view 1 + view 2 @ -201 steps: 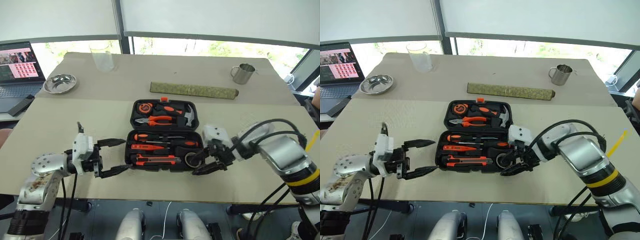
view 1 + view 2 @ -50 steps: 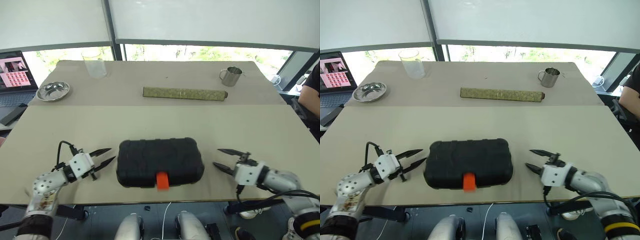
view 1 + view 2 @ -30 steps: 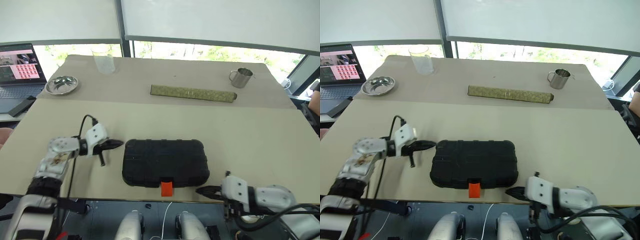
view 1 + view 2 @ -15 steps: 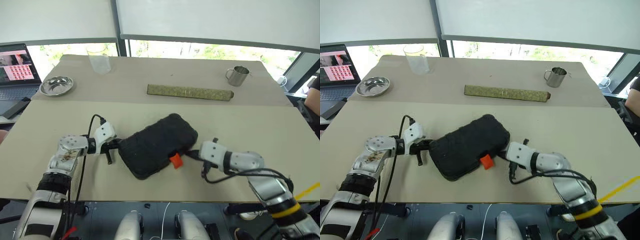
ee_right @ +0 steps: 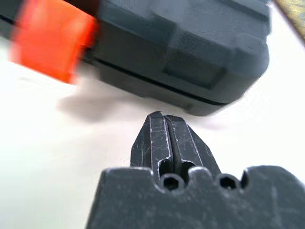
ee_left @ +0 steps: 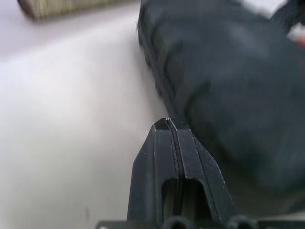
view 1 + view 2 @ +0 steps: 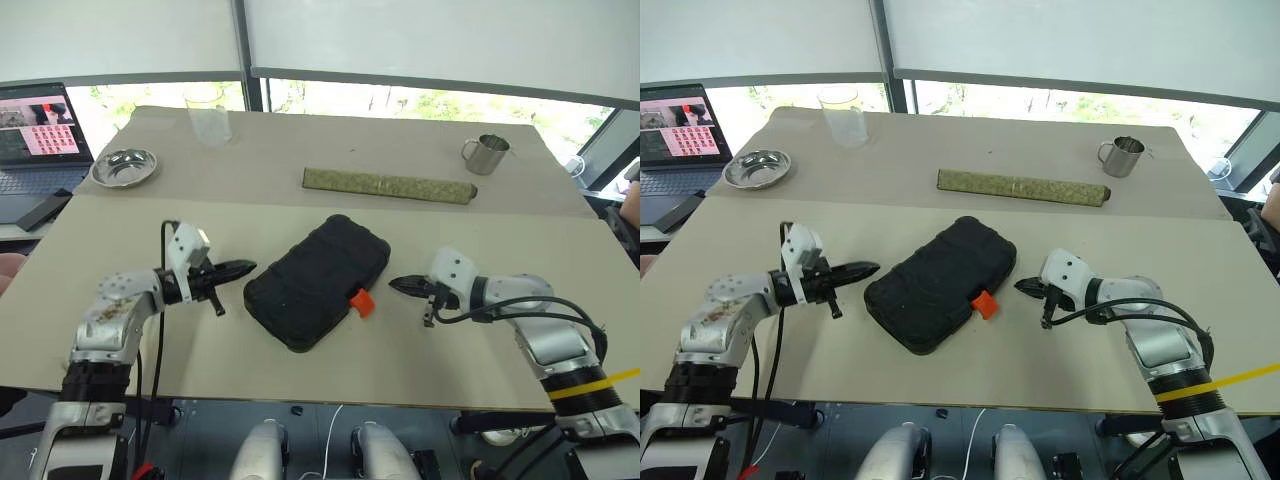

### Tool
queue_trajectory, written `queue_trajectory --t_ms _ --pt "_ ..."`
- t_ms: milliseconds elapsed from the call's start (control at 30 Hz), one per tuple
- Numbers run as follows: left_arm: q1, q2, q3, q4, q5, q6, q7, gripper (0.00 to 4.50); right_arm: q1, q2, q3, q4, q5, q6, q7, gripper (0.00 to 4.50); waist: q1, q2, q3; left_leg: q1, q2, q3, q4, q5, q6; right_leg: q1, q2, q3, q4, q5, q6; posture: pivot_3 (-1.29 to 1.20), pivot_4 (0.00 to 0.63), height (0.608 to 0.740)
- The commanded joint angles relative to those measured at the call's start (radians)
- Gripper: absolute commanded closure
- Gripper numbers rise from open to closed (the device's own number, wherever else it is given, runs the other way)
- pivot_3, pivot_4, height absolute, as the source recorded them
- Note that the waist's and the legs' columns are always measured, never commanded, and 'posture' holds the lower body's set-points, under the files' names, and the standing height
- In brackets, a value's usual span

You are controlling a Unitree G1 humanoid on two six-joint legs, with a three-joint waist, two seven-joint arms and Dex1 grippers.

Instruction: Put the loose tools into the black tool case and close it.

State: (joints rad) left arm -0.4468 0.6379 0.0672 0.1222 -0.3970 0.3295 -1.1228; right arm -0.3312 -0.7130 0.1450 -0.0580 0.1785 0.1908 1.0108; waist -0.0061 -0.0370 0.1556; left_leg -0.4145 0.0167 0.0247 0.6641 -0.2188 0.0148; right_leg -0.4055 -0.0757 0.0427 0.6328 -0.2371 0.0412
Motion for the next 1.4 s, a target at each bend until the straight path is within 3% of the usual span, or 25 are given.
queue_trajectory --t_ms 33,333,900,1400 --pt "-0.070 0.012 -0.079 -0.053 0.019 -0.023 -0.073 4.48 0.034 -0.019 -0.011 -0.134 0.073 0.074 0.052 4.50 -0.001 0.000 0.000 0.000 0.000 0.000 0.000 0.000 0.000 0.000 0.000 0.000 0.000 0.000 0.000 0.00 0.150 0.740" --pt "-0.143 -0.082 -0.222 0.074 0.129 -0.120 -0.078 4.48 0.027 0.040 0.021 -0.158 0.056 0.095 0.014 4.50 -0.008 0.000 0.000 0.000 0.000 0.001 0.000 0.000 0.000 0.000 0.001 0.000 0.000 0.000 0.000 0.00 0.150 0.740" --pt "-0.114 -0.106 -0.234 0.160 0.166 -0.152 -0.045 4.48 -0.048 0.151 0.037 -0.110 0.045 0.076 -0.013 4.50 -0.015 0.001 -0.001 0.005 0.000 0.001 0.001 0.000 0.000 0.002 0.001 0.002 0.004 0.000 0.000 0.00 0.150 0.740" --pt "-0.093 -0.102 -0.257 0.152 0.181 -0.135 -0.039 4.48 -0.023 0.133 0.054 -0.101 0.041 0.094 0.017 4.50 -0.016 0.002 -0.001 0.009 0.000 0.002 0.001 0.000 0.000 0.002 0.002 0.004 0.009 -0.002 -0.002 0.00 0.150 0.740"
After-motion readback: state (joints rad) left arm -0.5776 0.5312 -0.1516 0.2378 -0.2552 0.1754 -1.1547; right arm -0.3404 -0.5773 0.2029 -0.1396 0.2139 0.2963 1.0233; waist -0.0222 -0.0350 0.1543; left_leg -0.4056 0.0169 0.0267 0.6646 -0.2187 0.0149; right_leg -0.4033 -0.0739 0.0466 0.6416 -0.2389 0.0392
